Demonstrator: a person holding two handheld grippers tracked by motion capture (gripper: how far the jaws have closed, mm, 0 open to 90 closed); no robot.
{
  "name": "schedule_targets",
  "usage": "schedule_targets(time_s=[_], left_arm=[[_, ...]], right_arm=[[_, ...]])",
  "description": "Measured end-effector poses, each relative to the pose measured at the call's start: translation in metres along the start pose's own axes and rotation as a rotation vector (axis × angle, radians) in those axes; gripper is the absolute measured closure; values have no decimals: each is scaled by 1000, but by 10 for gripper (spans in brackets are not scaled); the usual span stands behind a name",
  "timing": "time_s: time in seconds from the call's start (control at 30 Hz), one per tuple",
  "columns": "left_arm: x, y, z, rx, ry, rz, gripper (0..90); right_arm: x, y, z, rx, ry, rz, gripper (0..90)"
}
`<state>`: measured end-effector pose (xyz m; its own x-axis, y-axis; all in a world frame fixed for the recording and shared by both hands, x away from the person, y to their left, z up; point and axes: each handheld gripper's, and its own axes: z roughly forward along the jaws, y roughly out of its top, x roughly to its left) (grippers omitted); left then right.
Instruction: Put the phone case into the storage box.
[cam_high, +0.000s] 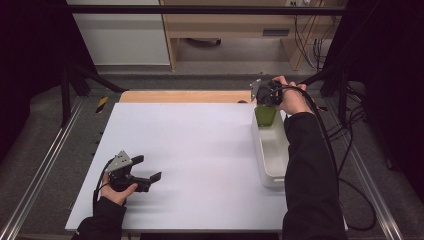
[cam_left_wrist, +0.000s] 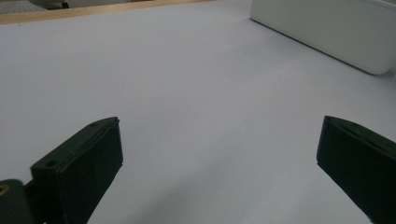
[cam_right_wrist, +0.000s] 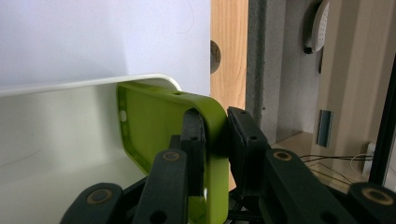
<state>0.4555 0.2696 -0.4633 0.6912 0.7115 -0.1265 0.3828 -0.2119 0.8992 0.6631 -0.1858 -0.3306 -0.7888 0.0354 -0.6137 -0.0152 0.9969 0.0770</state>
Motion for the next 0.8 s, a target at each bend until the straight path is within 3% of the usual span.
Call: schedule_targets(time_s=[0.23, 0.47, 0.8], left_arm=[[0, 0, 0, -1, -1, 1, 1], [0, 0, 0, -2, -1, 3, 1], [-1, 1, -1, -2, -1, 9, 0]], right_arm=[[1, 1, 0, 8, 3, 10, 616], [-1, 1, -8, -14, -30, 61, 464], [0, 2, -29, -113, -61, 217, 273]])
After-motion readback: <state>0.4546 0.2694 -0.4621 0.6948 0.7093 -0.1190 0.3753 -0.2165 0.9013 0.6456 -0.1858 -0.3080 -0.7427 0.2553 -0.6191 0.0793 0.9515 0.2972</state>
